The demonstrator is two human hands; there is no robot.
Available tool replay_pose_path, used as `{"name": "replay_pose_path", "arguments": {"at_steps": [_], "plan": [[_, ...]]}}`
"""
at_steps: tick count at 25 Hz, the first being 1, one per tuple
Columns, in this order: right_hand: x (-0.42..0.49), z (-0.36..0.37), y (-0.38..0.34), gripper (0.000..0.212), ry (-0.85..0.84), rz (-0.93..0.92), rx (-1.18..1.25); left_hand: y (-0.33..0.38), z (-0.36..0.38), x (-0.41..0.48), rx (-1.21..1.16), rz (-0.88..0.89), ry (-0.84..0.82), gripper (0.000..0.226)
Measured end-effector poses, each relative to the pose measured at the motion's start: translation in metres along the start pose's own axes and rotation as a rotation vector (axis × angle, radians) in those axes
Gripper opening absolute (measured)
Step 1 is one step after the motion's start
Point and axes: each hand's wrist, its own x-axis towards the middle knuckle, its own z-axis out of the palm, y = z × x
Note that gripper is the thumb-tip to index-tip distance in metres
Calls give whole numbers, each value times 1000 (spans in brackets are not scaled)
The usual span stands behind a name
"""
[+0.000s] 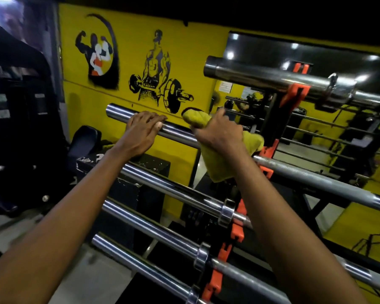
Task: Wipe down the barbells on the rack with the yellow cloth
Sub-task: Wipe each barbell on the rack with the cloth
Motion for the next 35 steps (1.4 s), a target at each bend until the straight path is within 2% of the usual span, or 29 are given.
{"name": "replay_pose_path", "arguments": {"at_steps": [2,4,6,9,12,14,16,19,23,27,31,35], "plan": [[-17,6,10,98,80,-52,-63,-9,-4,3,-13,49,5,53],[-34,14,23,100,149,-123,-181,-15,-3,7,-25,82,11,53],[-40,22,26,96,200,-171,-246,-16,2,8,-47,81,47,53],[-18,28,1,81,240,-137,-159,-12,9,8,-73,54,91,56],[-2,25,-17,79,177,-169,-89,-17,4,9,-70,79,67,57],[-11,18,-6,95,25,-349,-159,-28,-2,7,-51,26,70,61],[-25,23,8,108,-71,-484,-265,-48,-12,1,-20,-122,69,62],[-29,39,11,97,30,-508,-304,-70,-21,-10,23,-148,49,60],[1,52,-41,77,160,-448,-141,-78,-22,-12,-8,-152,69,54],[9,56,-48,75,110,-466,-168,-85,-22,-12,5,-130,68,51],[11,50,-21,70,166,-369,-209,-93,-25,-10,-12,-97,67,49],[35,52,-53,56,110,-448,-151,-81,0,-22,-56,-160,178,63]]}}
